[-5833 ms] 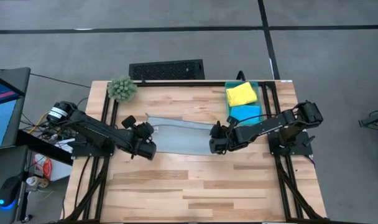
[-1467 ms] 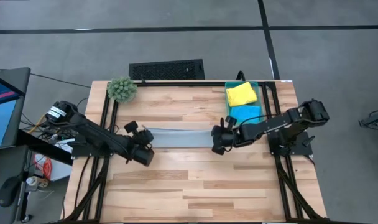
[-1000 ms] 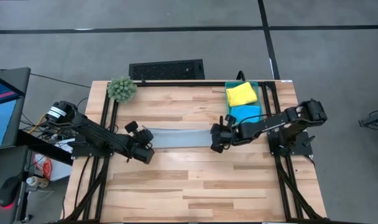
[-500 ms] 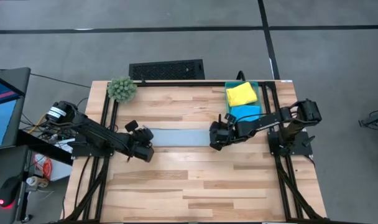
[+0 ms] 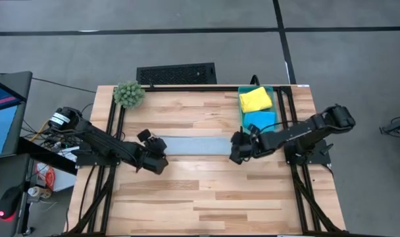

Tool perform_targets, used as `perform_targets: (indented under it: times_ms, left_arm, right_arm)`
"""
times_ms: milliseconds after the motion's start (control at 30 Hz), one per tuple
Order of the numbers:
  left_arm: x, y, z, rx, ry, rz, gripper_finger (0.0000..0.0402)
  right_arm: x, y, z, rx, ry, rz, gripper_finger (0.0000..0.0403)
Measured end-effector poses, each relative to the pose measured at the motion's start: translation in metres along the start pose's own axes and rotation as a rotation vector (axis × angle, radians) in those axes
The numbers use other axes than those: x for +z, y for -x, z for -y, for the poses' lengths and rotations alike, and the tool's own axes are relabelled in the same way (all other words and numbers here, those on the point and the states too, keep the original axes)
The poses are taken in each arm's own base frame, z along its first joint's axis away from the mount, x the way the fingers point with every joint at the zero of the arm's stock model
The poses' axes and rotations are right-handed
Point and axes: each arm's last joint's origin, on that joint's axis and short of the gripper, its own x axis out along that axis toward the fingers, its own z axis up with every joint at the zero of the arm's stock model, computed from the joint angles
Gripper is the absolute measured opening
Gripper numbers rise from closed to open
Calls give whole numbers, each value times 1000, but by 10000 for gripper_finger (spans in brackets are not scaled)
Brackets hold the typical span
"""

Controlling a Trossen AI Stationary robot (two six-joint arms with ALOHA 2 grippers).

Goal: Fold microfiber towels
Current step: Fold the gray microfiber cloth

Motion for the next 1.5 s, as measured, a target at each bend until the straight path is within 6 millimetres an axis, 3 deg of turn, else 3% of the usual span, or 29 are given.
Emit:
perform_targets:
  times_ms: [200,400,533,700,833,933,1067,1233,1500]
  left_arm:
    - [0,-3,7,-80,5,25,149]
    - [1,-3,7,-94,10,23,149]
    - [0,-3,8,-125,-1,-2,149]
    - [-2,-2,10,-169,-43,-34,149]
    - [-5,-3,8,-125,-112,-7,149]
    - [-19,-13,2,-92,-126,-27,148]
    - [-41,-27,-8,-79,-60,-87,148]
    - [-56,-32,-17,-14,-32,-96,148]
    - [-59,-33,-26,87,31,-144,148]
  right_arm:
    - [-31,-7,-7,26,-48,-42,107]
    - [-45,-5,-14,155,-64,-162,106]
    - [-62,9,-23,243,-71,-300,106]
    - [-79,44,-31,267,-119,-388,106]
    - [-72,69,-37,288,-172,-175,106]
    - [-56,73,-39,290,-205,28,106]
    - [-38,66,-38,285,-180,113,106]
    - [-21,41,-36,214,-135,142,106]
    - [15,-30,-31,123,-109,190,106]
